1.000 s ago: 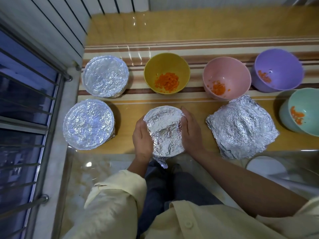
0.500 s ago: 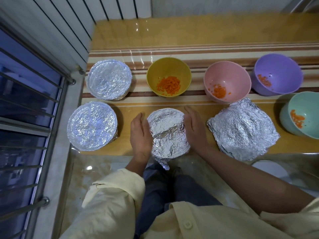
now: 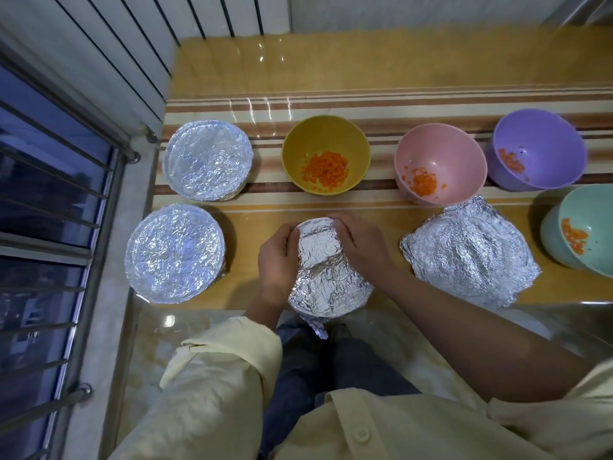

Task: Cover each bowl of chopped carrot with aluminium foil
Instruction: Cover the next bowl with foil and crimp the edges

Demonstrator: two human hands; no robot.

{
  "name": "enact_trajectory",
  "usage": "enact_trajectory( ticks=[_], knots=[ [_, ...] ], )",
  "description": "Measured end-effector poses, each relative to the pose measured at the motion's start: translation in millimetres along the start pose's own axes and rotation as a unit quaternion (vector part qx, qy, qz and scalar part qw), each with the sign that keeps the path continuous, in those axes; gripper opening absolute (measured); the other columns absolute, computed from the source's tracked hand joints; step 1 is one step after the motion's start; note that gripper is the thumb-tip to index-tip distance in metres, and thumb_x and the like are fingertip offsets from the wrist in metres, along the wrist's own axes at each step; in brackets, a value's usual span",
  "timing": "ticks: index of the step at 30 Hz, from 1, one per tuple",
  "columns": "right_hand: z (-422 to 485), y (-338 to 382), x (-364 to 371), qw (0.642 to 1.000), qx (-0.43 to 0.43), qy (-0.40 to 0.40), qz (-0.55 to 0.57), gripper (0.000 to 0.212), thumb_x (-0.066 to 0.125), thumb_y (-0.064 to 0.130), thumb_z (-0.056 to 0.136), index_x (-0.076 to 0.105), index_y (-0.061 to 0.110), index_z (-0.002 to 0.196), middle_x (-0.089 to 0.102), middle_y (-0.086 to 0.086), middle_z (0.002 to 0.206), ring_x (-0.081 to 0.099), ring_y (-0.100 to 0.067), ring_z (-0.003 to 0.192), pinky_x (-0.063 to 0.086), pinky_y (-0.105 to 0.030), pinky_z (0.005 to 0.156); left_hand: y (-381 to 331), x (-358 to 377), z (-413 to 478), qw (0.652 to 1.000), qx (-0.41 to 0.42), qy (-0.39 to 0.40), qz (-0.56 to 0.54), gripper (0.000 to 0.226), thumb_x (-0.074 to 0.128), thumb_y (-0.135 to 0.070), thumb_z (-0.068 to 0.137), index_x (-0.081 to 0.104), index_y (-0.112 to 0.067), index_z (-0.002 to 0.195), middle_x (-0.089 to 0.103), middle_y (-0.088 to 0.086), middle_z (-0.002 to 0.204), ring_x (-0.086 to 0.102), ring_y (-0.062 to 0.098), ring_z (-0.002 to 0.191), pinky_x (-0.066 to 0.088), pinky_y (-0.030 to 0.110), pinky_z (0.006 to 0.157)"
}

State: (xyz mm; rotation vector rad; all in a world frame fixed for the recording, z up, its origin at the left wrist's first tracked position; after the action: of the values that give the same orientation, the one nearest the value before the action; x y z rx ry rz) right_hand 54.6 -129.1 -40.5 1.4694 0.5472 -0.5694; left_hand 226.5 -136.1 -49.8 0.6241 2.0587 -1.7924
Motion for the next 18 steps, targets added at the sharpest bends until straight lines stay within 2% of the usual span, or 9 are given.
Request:
enact_trajectory(
  ticks=[3, 6, 8, 10, 12, 14, 15, 16, 18],
  knots=[
    [1.3, -1.5, 0.1, 1.000, 0.005, 0.001, -0.011, 0.031, 0.039, 0.026, 0.101, 0.063, 0.012, 0.115, 0.067, -0.001, 0.099, 0.059, -0.013, 0.082, 0.039, -0.024, 0.067, 1.3, 0.1, -1.0, 1.000, -0.011, -0.003, -0.001, 0.023, 0.049, -0.021, 0.105, 0.069, -0.015, 0.112, 0.069, -0.006, 0.090, 0.061, 0.013, 0.082, 0.042, 0.026, 0.070],
    [2.3, -3.5, -0.3, 0.999, 0.031, 0.008, 0.000, 0.026, 0.041, 0.023, 0.102, 0.064, 0.011, 0.099, 0.062, 0.001, 0.079, 0.052, -0.012, 0.068, 0.032, -0.026, 0.059, 4.7, 0.7, -0.4, 0.999, -0.035, 0.012, -0.005, 0.024, 0.048, -0.023, 0.105, 0.069, -0.013, 0.105, 0.068, -0.001, 0.080, 0.059, 0.017, 0.073, 0.044, 0.035, 0.068],
    [3.0, -5.9, -0.7, 0.998, 0.060, 0.026, 0.024, 0.027, 0.042, 0.021, 0.102, 0.055, 0.017, 0.079, 0.050, 0.004, 0.063, 0.043, -0.011, 0.058, 0.029, -0.029, 0.056, 5.0, 0.4, 0.3, 0.998, -0.055, 0.026, -0.007, 0.026, 0.046, -0.025, 0.106, 0.066, -0.011, 0.096, 0.066, 0.002, 0.076, 0.056, 0.017, 0.070, 0.044, 0.039, 0.069],
    [4.0, -5.8, -2.6, 0.995, 0.083, 0.046, 0.041, 0.031, 0.042, 0.021, 0.102, 0.046, 0.024, 0.072, 0.042, 0.008, 0.060, 0.038, -0.007, 0.055, 0.029, -0.029, 0.057, 3.8, -1.3, 0.5, 0.996, -0.081, 0.035, -0.006, 0.032, 0.044, -0.028, 0.107, 0.067, -0.008, 0.097, 0.070, 0.009, 0.087, 0.060, 0.025, 0.080, 0.046, 0.042, 0.076],
    [3.2, -4.1, -7.6, 0.993, 0.094, 0.054, 0.045, 0.026, 0.041, 0.020, 0.102, 0.052, 0.021, 0.079, 0.048, 0.008, 0.065, 0.041, -0.007, 0.060, 0.031, -0.028, 0.062, 0.2, -5.5, -2.3, 0.996, -0.090, 0.024, 0.003, 0.030, 0.041, -0.028, 0.107, 0.066, -0.014, 0.099, 0.068, 0.008, 0.097, 0.059, 0.026, 0.091, 0.044, 0.039, 0.080],
    [-0.7, -3.4, -14.5, 0.996, 0.083, 0.033, 0.011, 0.022, 0.042, 0.022, 0.102, 0.062, 0.013, 0.107, 0.061, 0.002, 0.091, 0.053, -0.011, 0.081, 0.036, -0.025, 0.074, -3.9, -12.1, -8.5, 0.997, -0.072, -0.010, 0.019, 0.027, 0.040, -0.026, 0.107, 0.062, -0.017, 0.094, 0.063, 0.006, 0.094, 0.057, 0.025, 0.094, 0.039, 0.034, 0.075],
    [-3.6, -0.1, -20.2, 0.998, 0.060, 0.006, -0.016, 0.028, 0.043, 0.024, 0.101, 0.058, 0.011, 0.120, 0.061, -0.002, 0.108, 0.054, -0.014, 0.096, 0.037, -0.025, 0.081, -4.6, -15.8, -12.5, 0.997, -0.061, -0.031, 0.028, 0.028, 0.041, -0.024, 0.107, 0.063, -0.014, 0.092, 0.063, 0.007, 0.093, 0.056, 0.026, 0.095, 0.037, 0.034, 0.074],
    [-7.1, 5.5, -25.5, 0.999, 0.026, -0.024, -0.040, 0.033, 0.044, 0.027, 0.099, 0.056, 0.010, 0.125, 0.058, -0.005, 0.116, 0.052, -0.016, 0.104, 0.036, -0.024, 0.085, -4.7, -19.5, -17.6, 0.997, -0.053, -0.051, 0.038, 0.029, 0.043, -0.022, 0.106, 0.066, -0.009, 0.094, 0.064, 0.011, 0.094, 0.056, 0.027, 0.096, 0.037, 0.034, 0.074],
    [-18.4, 28.1, -32.2, 0.994, -0.065, -0.060, -0.063, 0.031, 0.049, 0.029, 0.095, 0.059, 0.010, 0.117, 0.058, -0.006, 0.109, 0.052, -0.015, 0.098, 0.037, -0.023, 0.081, -2.4, -26.9, -29.3, 0.993, -0.045, -0.097, 0.055, 0.028, 0.046, -0.018, 0.104, 0.069, -0.003, 0.102, 0.065, 0.018, 0.098, 0.055, 0.027, 0.096, 0.039, 0.036, 0.079]
  ],
)
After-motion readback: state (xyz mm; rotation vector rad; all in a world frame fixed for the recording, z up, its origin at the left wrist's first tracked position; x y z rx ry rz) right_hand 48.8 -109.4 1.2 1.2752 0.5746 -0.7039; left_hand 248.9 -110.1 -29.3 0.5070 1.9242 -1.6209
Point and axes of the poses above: each hand's wrist, its own z-axis towards the middle knuckle, its own x-axis out of the palm, y = z × x, the point moved 5 cm from there along z, towards the middle knuckle
